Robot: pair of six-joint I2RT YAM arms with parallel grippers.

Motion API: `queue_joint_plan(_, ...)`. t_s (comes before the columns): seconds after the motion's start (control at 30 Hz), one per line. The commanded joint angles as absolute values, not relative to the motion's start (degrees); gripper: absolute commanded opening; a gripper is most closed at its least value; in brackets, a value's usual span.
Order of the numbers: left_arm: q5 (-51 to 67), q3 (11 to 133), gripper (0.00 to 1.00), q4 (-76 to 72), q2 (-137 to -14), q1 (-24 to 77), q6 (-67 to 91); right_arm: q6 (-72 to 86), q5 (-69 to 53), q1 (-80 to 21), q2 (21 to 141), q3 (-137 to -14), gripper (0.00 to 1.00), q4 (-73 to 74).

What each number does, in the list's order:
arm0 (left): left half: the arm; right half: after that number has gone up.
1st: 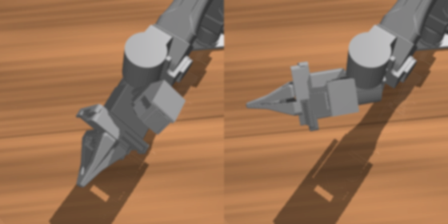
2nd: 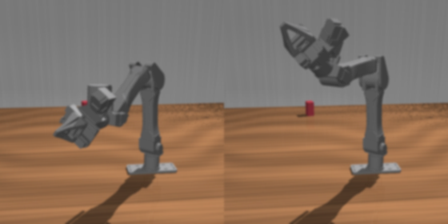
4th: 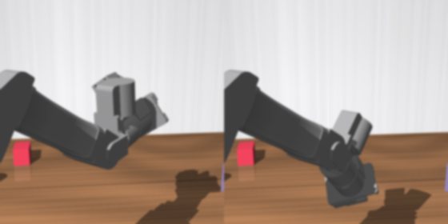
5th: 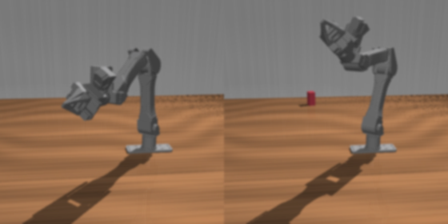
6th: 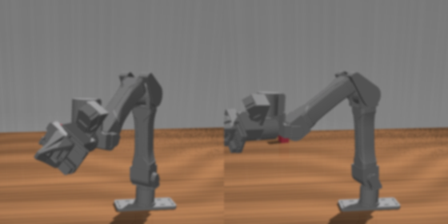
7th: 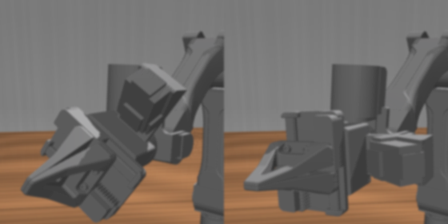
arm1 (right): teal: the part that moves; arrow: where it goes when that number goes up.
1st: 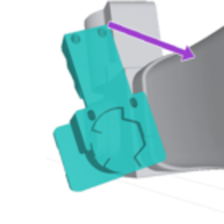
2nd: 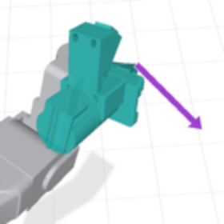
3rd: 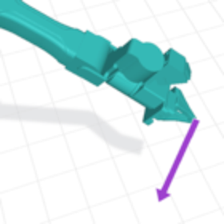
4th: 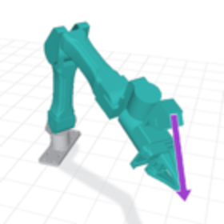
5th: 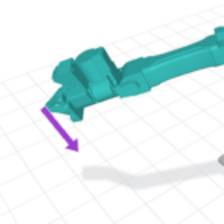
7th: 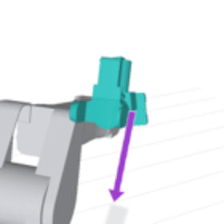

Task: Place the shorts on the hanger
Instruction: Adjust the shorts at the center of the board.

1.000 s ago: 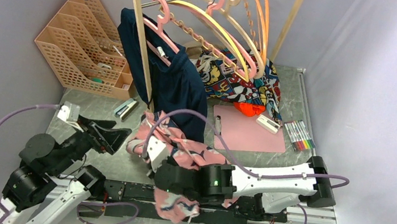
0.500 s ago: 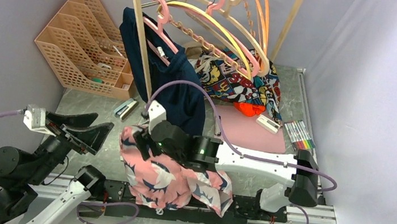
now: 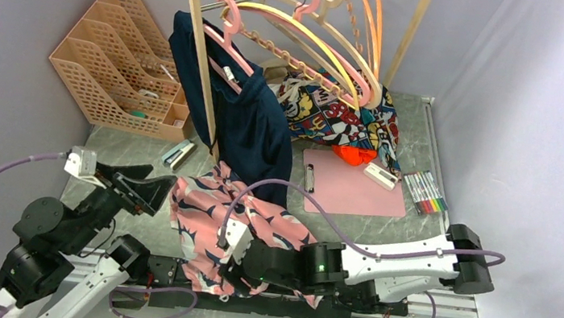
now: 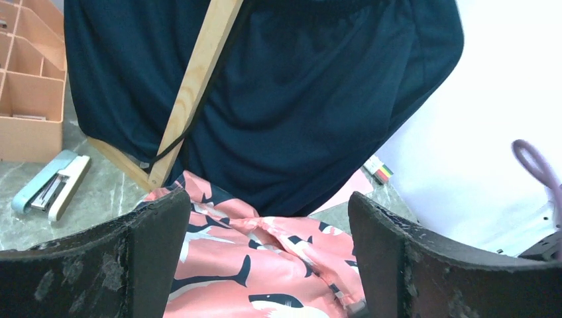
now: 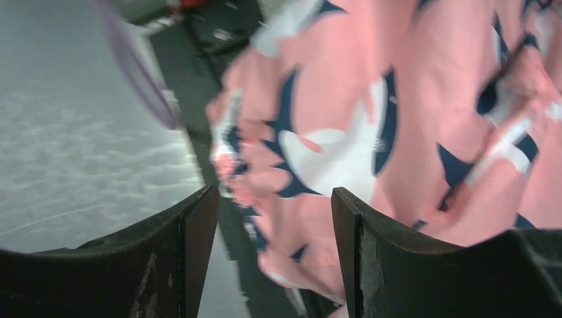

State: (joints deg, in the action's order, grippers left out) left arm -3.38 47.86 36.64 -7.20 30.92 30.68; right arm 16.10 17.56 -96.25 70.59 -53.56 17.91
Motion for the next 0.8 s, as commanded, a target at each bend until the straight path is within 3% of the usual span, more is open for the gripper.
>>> queue_joint_plan(0.0,-2.4,45.4,0.92,33.0,-8.3,31.1,31.4,18.7,22.2,-99.2,74.4,-50.2,0.67,17.6)
queue_joint_plan(0.17,-1.7,44.2,0.92,33.3,-9.5,31.1,32.8,20.9,34.9,-99.3,81.5,-52.2,0.70,19.9)
queue_joint_plan(0.27,-1.3,43.9,0.91,34.0,-10.0,31.1,33.6,18.7,34.6,-99.2,83.2,-53.1,0.67,17.3)
queue_joint_plan(0.3,-1.1,43.8,0.91,34.1,-10.1,31.1,33.8,18.2,34.4,-99.2,83.8,-53.5,0.60,16.8)
queue_joint_plan(0.47,-1.7,43.9,0.91,35.2,-9.8,31.1,34.0,14.7,36.1,-98.6,83.1,-57.9,0.02,15.4)
queue_joint_plan(0.77,-3.0,44.6,0.91,34.5,-9.2,31.1,33.7,19.3,32.6,-81.0,80.1,-66.0,0.00,12.9)
